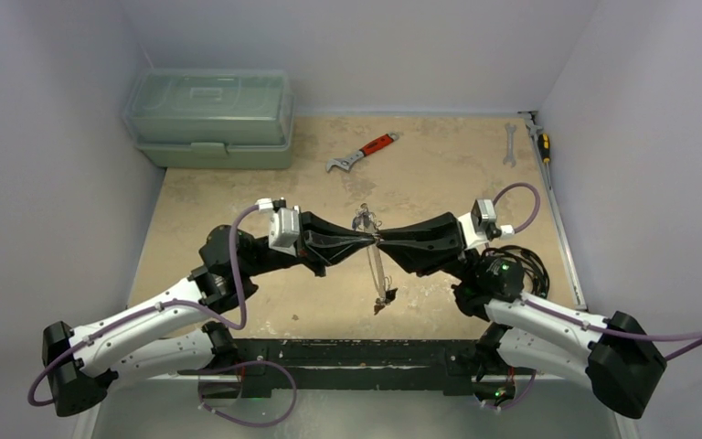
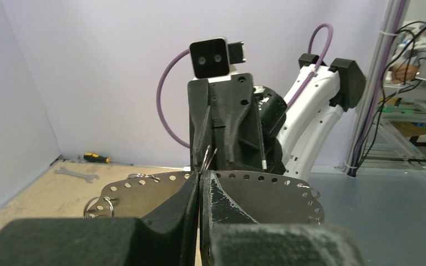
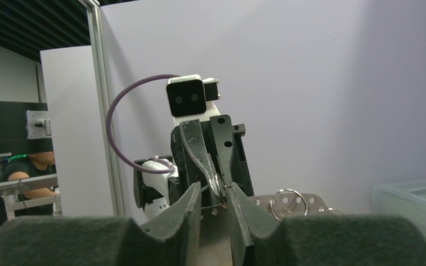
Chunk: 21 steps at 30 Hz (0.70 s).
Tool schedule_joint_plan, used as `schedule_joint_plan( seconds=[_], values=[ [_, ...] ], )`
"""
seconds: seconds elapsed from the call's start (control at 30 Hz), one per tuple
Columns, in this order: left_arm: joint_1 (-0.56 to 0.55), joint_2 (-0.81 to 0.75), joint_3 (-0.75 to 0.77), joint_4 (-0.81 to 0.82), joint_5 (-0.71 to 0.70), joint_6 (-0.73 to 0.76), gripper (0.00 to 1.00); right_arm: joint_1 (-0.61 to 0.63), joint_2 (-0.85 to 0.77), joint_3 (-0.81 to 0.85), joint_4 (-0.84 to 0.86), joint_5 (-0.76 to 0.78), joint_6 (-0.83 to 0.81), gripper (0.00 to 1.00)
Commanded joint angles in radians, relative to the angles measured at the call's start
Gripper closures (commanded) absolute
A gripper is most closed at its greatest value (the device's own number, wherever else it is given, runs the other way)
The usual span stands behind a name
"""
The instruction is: Put the keys on the keyring
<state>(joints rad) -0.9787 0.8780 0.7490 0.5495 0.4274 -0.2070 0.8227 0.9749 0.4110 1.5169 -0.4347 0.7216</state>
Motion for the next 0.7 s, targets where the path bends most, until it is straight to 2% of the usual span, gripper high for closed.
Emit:
schedule_joint_plan(
  seconds=[0.0,0.2,0.37,0.43,0.53,0.67],
  values=[
    [0.000,-0.030,0.050,-0.024,-0.078,0.042,1.00,0.006,-0.031,-0.005,0.280,0.018,-0.010,0.69],
    [0.000,-0.044,0.055,-0.048,-0.088,0.047,1.00,0.006,-0.047,-0.006,0.222,0.024,-0.048,0.60],
    [0.000,-0.054,0.063,-0.071,-0.094,0.053,1.00,0.004,-0.093,-0.010,0.105,0.030,-0.125,0.43],
    [-0.001,-0.057,0.068,-0.086,-0.098,0.060,1.00,0.004,-0.143,0.007,-0.052,0.023,-0.214,0.39],
    [0.000,-0.065,0.076,-0.116,-0.100,0.068,1.00,0.004,-0.256,0.082,-0.414,0.023,-0.400,0.36],
    [0.000,-0.075,0.085,-0.155,-0.103,0.081,1.00,0.004,-0.319,0.203,-0.843,0.022,-0.644,0.36]
  ],
)
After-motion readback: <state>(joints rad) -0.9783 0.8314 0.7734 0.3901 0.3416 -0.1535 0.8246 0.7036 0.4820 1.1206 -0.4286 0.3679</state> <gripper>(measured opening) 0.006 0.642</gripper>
